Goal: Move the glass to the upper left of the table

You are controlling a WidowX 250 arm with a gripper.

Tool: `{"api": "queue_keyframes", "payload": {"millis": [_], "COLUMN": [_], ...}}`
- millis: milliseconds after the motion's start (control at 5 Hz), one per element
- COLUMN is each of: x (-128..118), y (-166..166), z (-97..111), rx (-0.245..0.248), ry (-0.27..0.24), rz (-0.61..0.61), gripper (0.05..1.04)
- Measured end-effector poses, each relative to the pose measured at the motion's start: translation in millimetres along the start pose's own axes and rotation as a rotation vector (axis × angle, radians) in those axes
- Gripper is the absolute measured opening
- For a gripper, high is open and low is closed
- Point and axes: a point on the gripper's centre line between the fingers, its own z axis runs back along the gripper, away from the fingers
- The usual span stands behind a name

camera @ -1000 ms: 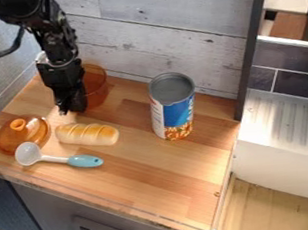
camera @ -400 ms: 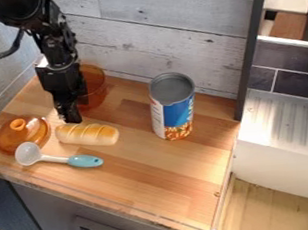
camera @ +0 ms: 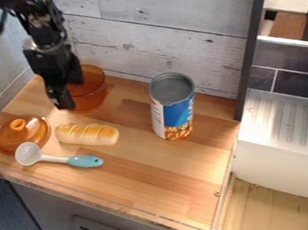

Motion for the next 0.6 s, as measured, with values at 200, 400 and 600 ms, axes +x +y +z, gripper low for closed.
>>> {"api": "queue_keyframes", "payload": {"millis": [200,400,600], "x": [2,15,18], "y": [-2,6,5], "z": [26,38,39], "rx": [-0.064,-0.096,-0.101], "ry": [0.009,0.023,0.024], "rz": [0.014,0.084,0.095], "gripper": [1.001,1.001,1.001]}}
